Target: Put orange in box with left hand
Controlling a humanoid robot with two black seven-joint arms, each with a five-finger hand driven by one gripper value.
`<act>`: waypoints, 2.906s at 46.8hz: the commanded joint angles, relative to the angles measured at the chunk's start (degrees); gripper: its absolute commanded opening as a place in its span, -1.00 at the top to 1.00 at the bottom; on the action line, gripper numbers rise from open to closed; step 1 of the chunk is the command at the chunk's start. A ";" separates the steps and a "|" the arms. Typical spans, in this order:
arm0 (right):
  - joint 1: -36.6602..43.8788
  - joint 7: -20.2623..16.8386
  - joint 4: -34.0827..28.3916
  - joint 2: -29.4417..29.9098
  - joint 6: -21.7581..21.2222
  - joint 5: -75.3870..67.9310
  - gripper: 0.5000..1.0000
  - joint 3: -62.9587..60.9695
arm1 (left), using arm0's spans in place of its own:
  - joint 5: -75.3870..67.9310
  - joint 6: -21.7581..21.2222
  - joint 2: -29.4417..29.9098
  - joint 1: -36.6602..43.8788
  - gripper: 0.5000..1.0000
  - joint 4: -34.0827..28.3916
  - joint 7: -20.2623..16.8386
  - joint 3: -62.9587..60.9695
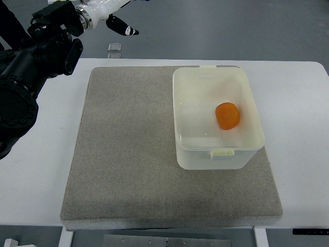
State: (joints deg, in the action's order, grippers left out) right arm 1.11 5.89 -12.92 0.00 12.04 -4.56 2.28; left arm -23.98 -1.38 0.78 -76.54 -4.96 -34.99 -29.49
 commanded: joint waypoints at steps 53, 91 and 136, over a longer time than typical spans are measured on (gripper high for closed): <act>0.04 0.00 0.00 0.00 0.00 -0.01 -0.78 0.00 | 25.73 0.59 1.85 3.24 -0.30 2.67 24.80 47.25; -0.05 0.00 0.00 0.00 0.00 -0.01 -0.78 0.00 | 37.51 9.73 2.12 7.02 -0.33 4.44 21.10 50.67; 0.04 0.00 0.00 0.00 0.00 -0.01 -0.78 0.00 | 41.82 9.20 1.68 6.40 -0.94 4.96 21.02 55.42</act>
State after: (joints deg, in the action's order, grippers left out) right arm 1.12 5.89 -12.92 0.00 12.04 -4.57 2.29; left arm 16.85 8.01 2.44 -69.91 0.01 -14.03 24.89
